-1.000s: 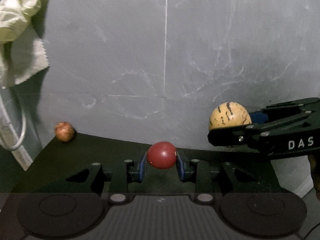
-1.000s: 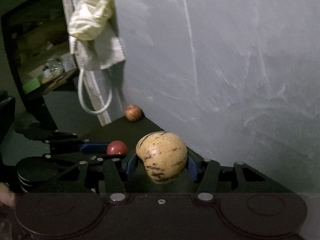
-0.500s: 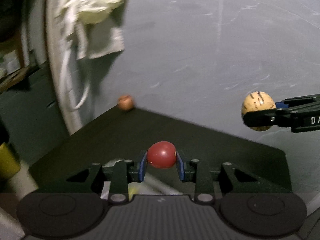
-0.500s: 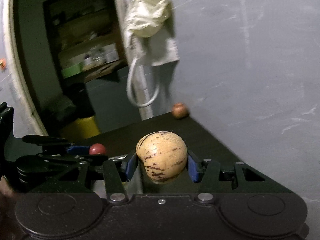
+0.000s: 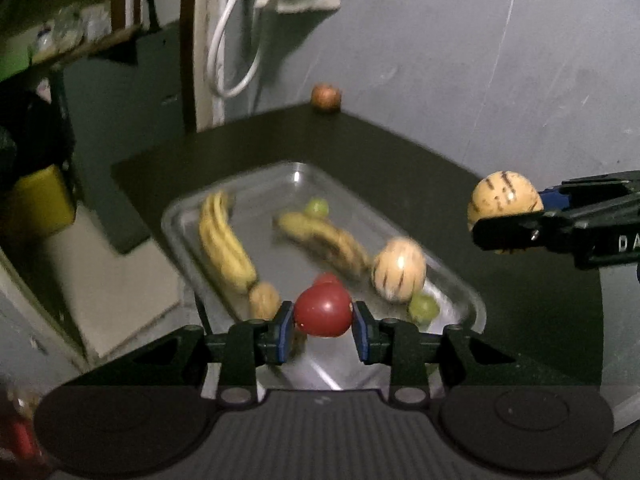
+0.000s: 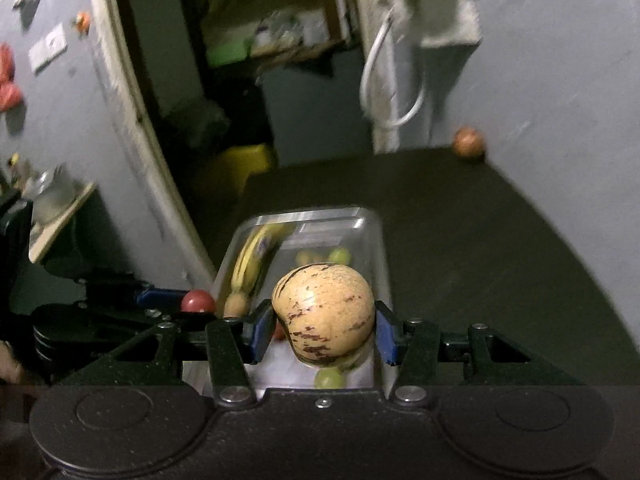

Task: Organize fruits
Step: 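Carry the tomato in the left gripper over the tray while the right carries the melon, then open the left gripper to drop the tomato in the tray while the right releases the melon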

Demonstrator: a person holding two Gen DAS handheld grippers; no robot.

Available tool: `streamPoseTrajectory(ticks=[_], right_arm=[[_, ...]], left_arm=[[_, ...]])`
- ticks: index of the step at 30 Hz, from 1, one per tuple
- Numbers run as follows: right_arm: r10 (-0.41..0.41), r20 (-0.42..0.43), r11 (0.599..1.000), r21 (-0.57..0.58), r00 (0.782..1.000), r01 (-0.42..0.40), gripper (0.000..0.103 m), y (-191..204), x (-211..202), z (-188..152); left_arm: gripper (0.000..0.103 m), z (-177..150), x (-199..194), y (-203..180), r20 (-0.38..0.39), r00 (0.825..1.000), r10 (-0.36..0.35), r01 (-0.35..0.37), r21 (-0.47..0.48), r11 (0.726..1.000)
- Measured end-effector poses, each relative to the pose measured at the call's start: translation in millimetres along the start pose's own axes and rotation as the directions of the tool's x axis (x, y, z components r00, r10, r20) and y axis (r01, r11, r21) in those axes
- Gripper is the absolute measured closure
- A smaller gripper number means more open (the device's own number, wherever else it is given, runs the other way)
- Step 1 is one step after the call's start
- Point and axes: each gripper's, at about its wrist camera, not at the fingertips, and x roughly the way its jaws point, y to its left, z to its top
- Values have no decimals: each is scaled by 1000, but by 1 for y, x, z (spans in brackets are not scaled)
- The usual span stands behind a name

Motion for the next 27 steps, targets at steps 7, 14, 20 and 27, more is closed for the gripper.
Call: streamPoseTrajectory(ticks=[7,14,20,27], right_arm=[[-1,-102,992,-127,995,-12,50,22,34,-24],[-24,-144,976,-219,989,-8,50,31,58,-34],[-47,-166,960,-280,985,-2,50,38,70,-43],[-73,-161,940,-342,984,14,49,44,72,-44]], left_arm=[[70,-22,15,-3,-55,998,-2,1,-26,1000],[69,-23,27,-4,-75,997,1,-2,-16,1000],[69,-23,30,-1,-87,996,1,-2,-10,1000],[69,-24,34,-1,-97,995,0,-1,-10,1000]])
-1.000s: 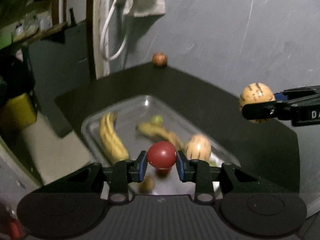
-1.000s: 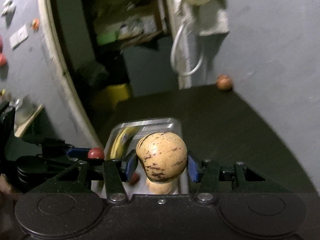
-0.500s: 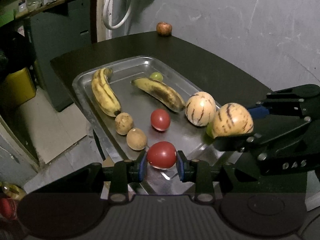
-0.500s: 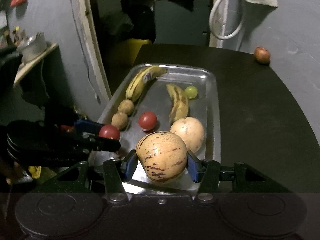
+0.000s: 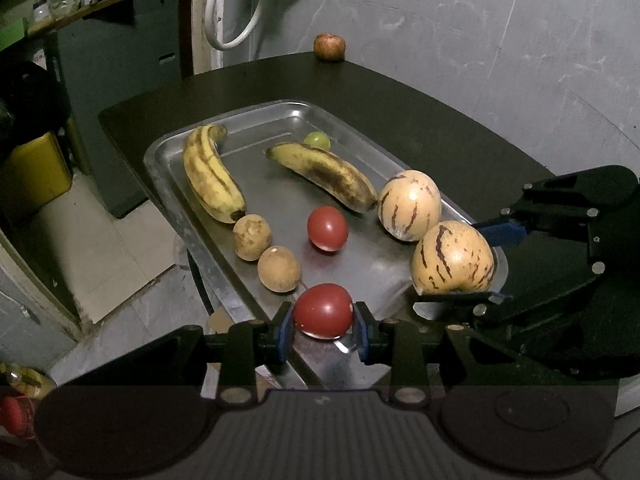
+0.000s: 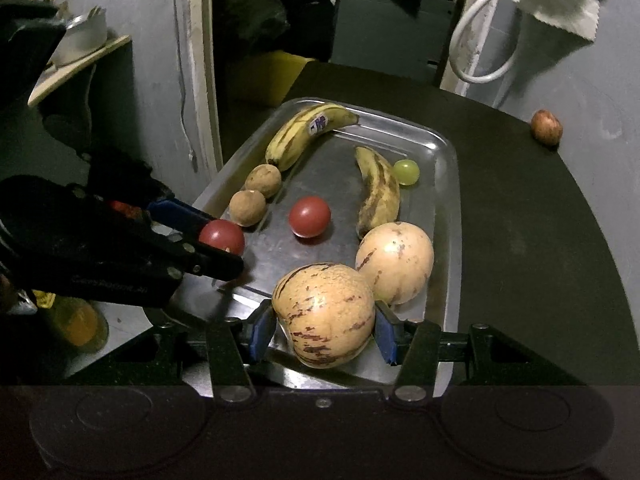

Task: Organize fruits
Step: 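Open the left gripper to drop the tomato in the tray while the right releases the melon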

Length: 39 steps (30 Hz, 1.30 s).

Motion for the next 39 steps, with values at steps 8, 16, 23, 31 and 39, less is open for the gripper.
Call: streamPoseTrajectory(ticks=[8,16,23,31,39], right_arm=[[-7,-3,1000,-5,1000,7,48,0,0,0],[-8,0,1000,-4,1000,8,47,0,-1,0],[-11,14,1000,-3,1000,11,43,-1,-7,0],[-27,54,1000,13,998,26,38,-8,-29,0],[-65,131,989,139,989,47,20,-29,-69,5]], left_arm=[[69,1,0,0,-2,1000,-1,1,2,1000],[69,1,1,0,-4,1000,0,0,1,1000],[65,1,-1,0,5,1000,2,-2,1,1000],[41,11,-16,5,49,999,22,-20,-37,999],[11,24,-39,3,89,994,59,-54,-57,997]])
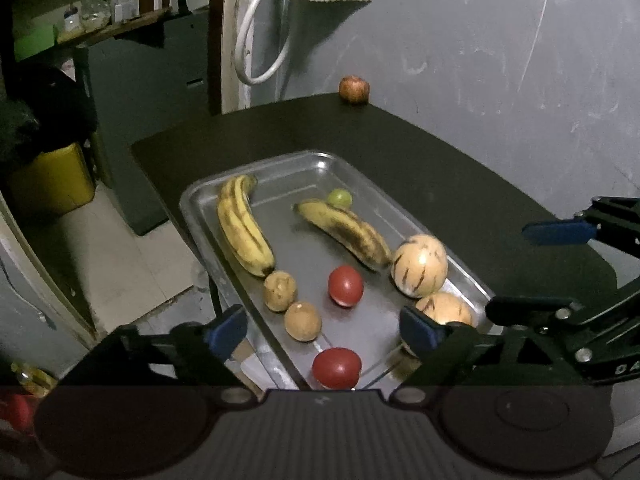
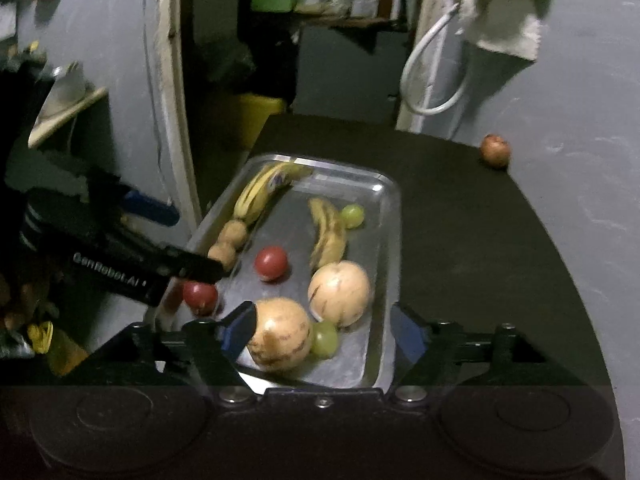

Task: Organize fruits

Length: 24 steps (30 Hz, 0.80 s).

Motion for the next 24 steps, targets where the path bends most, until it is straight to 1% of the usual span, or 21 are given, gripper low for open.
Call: streamPoseTrajectory(ticks=[1,4,5,9,10,14,17,20,24], right_arm=[[5,9,1000,22,1000,-5,15,-2,-4,2],[7,29,996,84,1000,-10,10,-7,-16,6],[3,35,994,108,999,-7,7,-9,-20,7],[-14,53,982,187,999,4,4,-12,-36,10],[-22,58,978,208,998,10,1,-12,-42,10],[-52,70,951,308,996,28,1,-12,-57,10],[-78,62,928,369,995,50,1,-5,-62,7],[-96,42,910,409,995,70,1,8,-62,5],[-119,25,899,428,993,97,1,27,-64,5]], left_arm=[[6,2,-4,-1,6,1000,3,-3,-3,1000],[1,7,-17,-1,26,1000,12,-12,-13,1000],[1,9,-21,-1,33,999,13,-13,-15,1000],[0,15,-31,3,41,999,-15,16,-25,1000],[0,17,-32,4,42,999,-20,21,-26,999],[0,23,-35,9,31,1000,4,-4,-12,1000],[0,26,-38,16,40,999,5,-6,7,1000],[0,26,-40,22,31,999,-13,12,28,1000],[0,22,-42,28,24,999,-36,35,45,998]])
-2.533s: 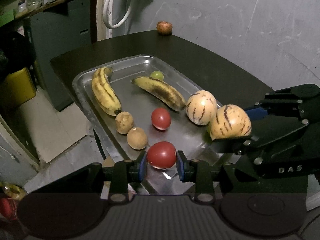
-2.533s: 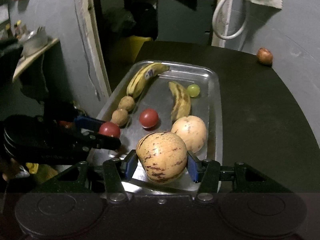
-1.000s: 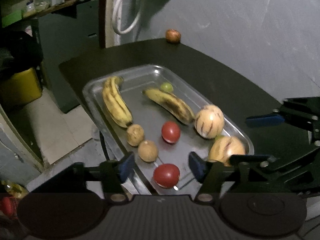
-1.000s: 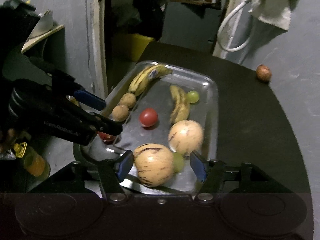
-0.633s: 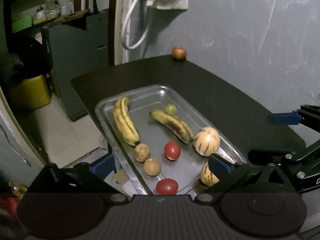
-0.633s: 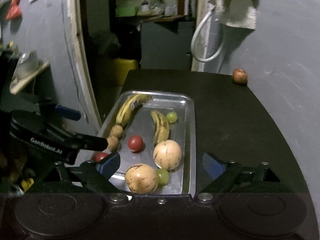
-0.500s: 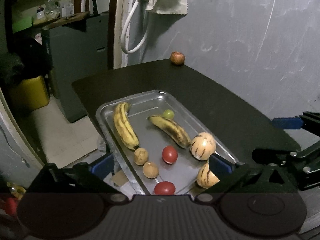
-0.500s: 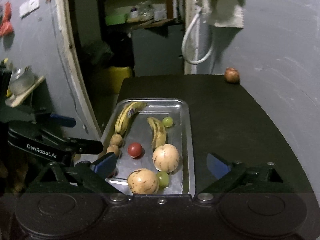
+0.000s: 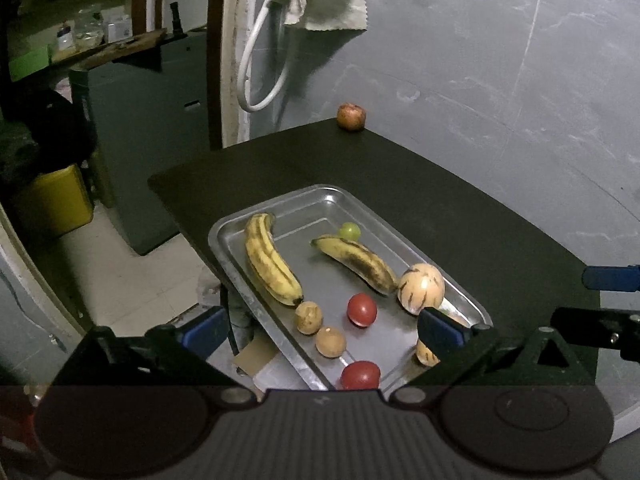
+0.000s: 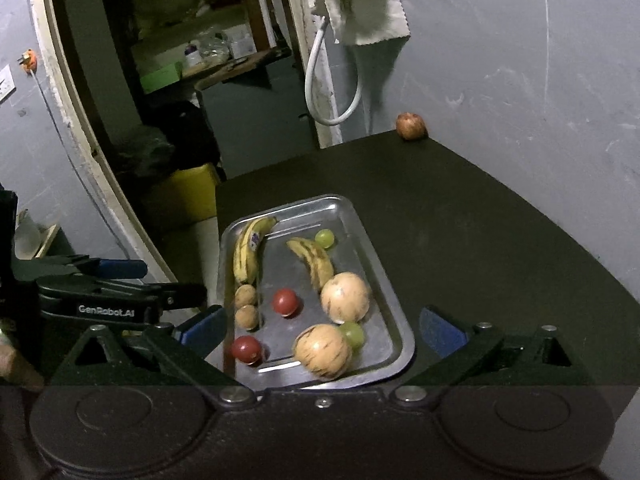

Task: Organize fruits

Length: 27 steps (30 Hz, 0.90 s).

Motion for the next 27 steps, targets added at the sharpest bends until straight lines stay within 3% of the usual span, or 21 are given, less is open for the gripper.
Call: streamPoseTrajectory(ticks=[9,27], right_arm=[[-40,13,999,24,999,39,1,16,-7,-5],[-34,13,999,-2,999,34,1,20,-13,-9]], left_arm=[[0,-7,-12,8,12,1000,-17,17,14,1000],[0,-16,-26,9,29,1000,-1,1,8,1000]])
